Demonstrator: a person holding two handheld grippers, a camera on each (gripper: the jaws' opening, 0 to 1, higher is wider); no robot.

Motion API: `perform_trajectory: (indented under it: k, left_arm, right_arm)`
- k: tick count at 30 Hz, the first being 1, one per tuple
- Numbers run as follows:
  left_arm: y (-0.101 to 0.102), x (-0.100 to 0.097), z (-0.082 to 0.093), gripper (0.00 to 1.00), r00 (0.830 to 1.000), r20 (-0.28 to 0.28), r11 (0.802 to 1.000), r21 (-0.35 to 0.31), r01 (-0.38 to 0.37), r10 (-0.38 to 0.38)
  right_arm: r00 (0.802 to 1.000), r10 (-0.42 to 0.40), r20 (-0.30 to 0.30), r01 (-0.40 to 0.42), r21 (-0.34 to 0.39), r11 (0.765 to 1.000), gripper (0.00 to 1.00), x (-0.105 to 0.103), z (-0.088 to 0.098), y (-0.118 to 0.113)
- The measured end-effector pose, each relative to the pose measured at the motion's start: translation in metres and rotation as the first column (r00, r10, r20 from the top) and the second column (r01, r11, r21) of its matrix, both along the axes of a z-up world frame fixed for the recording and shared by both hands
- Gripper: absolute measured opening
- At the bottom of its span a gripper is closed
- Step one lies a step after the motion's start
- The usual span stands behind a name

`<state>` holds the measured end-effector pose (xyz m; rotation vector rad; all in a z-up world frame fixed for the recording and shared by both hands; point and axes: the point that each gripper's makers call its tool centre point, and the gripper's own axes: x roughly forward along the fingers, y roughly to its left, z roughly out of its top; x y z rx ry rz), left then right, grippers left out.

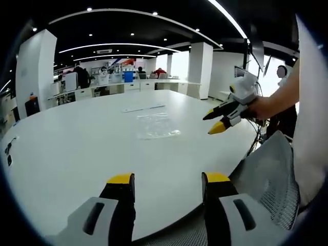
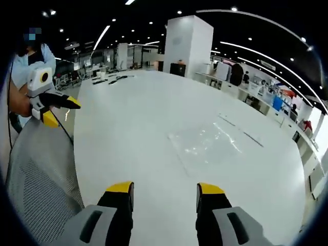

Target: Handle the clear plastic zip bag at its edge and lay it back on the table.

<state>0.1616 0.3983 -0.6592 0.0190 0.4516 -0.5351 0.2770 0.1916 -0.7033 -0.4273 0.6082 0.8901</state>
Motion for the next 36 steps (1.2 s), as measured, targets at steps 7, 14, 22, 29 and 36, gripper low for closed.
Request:
perform_trajectory:
  k: [7,14,22,29,36]
  left_arm:
    - [0.000,0.000,0.002,0.50,1.000,-0.001,1.000,0.000,-0.009,0.009]
    - [0.001,0.001,0.001,0.50,1.000,-0.004,1.000,0.003,-0.014,0.014]
    - [0.004,0.001,-0.001,0.50,1.000,-0.007,1.000,0.007,-0.024,0.024]
    - [0.004,0.002,-0.001,0.50,1.000,-0.009,0.999,0.011,-0.030,0.030]
    - [0.004,0.002,-0.002,0.50,0.999,-0.014,0.999,0.013,-0.032,0.032]
  right_arm:
    - [0.998,0.062,0.018,-0.060,-0.080,0.995,0.41,0.019,-0.012,0.005]
    - [0.993,0.118,0.025,-0.113,-0.160,0.981,0.37,0.038,-0.028,0.010]
    - [0.983,0.183,0.023,-0.171,-0.259,0.950,0.31,0.050,-0.043,0.016]
    - [0.974,0.224,0.018,-0.206,-0.320,0.925,0.28,0.058,-0.051,0.020]
    - [0.969,0.247,0.011,-0.227,-0.362,0.904,0.25,0.067,-0.055,0.022]
